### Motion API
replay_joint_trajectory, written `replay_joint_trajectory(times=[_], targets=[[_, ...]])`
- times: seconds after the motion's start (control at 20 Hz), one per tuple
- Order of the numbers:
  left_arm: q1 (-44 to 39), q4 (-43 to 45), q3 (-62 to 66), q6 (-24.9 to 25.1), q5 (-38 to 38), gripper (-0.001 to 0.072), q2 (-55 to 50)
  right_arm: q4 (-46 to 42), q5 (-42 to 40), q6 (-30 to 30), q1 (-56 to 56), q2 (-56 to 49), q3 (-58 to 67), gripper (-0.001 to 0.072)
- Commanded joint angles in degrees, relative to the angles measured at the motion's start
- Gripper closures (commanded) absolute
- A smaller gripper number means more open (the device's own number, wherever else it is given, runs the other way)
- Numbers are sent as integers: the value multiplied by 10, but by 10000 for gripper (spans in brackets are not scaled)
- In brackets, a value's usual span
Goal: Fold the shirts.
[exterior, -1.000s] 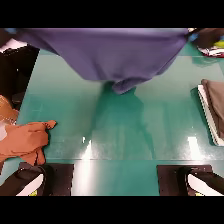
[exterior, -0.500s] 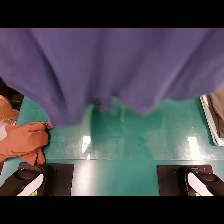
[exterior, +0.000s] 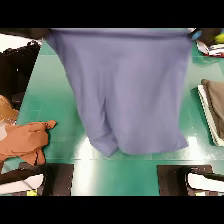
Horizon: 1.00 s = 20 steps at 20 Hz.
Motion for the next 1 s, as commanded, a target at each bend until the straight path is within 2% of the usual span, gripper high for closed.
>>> replay_joint_trajectory(times=[0.0, 0.2, 0.35, 0.4, 0.45, 0.5, 0.55, 0.6, 0.65, 0.75, 0.85, 0.95], targets=[[0, 1, -5, 15, 32, 684, -140, 8, -67, 3, 22, -115, -58, 698], [0, -6, -5, 13, 78, 684, -242, 12, -116, 3, 30, -199, -63, 698], [0, -6, -5, 12, 127, 684, -259, 13, -116, 3, 31, -218, -63, 698], [0, -6, -4, 9, 137, 682, -259, 14, -122, 3, 31, -218, -63, 662], [0, -5, -1, 9, 135, 569, -259, 13, -120, 3, 30, -218, -55, 381], [0, -4, 5, 9, 121, 120, -259, 14, -111, 3, 24, -218, -42, 186], [0, 3, 13, 2, 97, -13, -259, 13, -92, 3, 22, -218, -24, 187], [0, 21, 26, 0, 54, 70, -258, 12, -66, 3, 16, -218, -1, 191], [0, 37, 41, 0, 7, 102, -258, 12, -35, 3, 12, -217, 20, 219], [3, 55, 52, 0, -67, 102, -246, 12, 21, -13, -3, -197, 35, 263], [10, 48, 42, 0, -102, 102, -220, 12, 66, -21, -15, -163, 28, 263], [11, 46, 5, 0, -132, 102, -182, 12, 75, -28, -32, -110, -16, 263]])
